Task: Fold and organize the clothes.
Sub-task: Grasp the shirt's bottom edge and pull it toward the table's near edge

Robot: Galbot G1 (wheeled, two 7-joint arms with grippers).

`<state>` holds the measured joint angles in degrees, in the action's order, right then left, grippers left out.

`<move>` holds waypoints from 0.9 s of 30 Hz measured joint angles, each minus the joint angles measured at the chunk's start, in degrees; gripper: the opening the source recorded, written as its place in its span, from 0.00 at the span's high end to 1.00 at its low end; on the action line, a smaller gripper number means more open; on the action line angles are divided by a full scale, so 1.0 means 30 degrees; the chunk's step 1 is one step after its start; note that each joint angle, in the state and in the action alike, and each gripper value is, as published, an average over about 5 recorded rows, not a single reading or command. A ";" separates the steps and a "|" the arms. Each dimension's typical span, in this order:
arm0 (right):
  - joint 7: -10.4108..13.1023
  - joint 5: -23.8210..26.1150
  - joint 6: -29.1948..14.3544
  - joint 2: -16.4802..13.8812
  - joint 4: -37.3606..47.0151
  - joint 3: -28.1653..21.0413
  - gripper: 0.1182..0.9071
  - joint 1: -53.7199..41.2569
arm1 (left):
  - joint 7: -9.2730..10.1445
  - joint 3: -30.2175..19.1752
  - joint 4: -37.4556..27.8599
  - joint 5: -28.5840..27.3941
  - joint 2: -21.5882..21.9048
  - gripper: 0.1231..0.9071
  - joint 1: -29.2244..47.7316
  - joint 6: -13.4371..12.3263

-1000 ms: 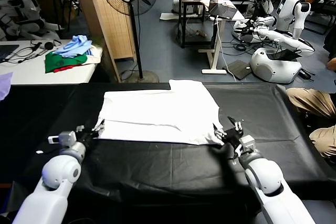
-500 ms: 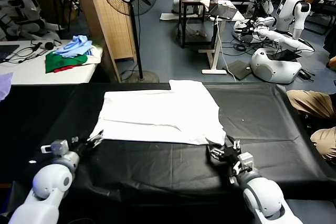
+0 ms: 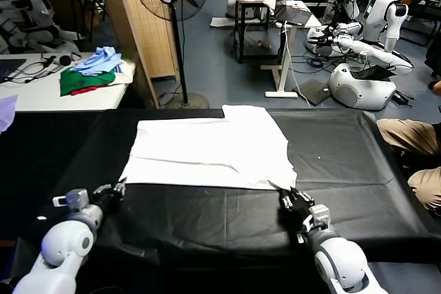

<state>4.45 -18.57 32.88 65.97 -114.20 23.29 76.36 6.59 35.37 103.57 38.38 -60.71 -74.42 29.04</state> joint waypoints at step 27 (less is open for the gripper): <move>0.1202 -0.1309 0.3105 -0.2280 -0.6458 0.2361 0.96 0.5915 | 0.1457 0.2440 0.7530 -0.0492 0.1084 0.99 -0.8618 0.1372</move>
<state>8.06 -22.50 42.20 59.13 -133.58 30.37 94.10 10.96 42.69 126.16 36.90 -57.45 -100.27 33.15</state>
